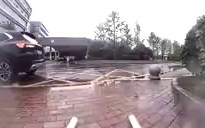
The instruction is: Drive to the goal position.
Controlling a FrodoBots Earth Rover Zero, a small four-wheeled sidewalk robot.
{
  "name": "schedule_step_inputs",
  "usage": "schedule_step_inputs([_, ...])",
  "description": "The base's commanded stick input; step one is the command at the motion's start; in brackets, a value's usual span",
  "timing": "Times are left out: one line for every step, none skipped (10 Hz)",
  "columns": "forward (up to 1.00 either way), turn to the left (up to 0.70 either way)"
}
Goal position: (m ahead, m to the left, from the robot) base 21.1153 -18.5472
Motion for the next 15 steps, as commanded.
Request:
schedule_step_inputs([0.0, -0.45])
schedule_step_inputs([0.0, -0.45])
schedule_step_inputs([0.0, -0.45])
schedule_step_inputs([0.0, -0.45])
schedule_step_inputs([0.0, -0.45])
schedule_step_inputs([0.0, -0.45])
schedule_step_inputs([0.0, -0.45])
schedule_step_inputs([0.0, -0.45])
schedule_step_inputs([0.0, 0.0])
schedule_step_inputs([0.0, 0.0])
schedule_step_inputs([0.0, -0.18])
schedule_step_inputs([0.0, -0.34])
schedule_step_inputs([0.0, -0.45])
schedule_step_inputs([0.0, -0.45])
schedule_step_inputs([0.0, -0.45])
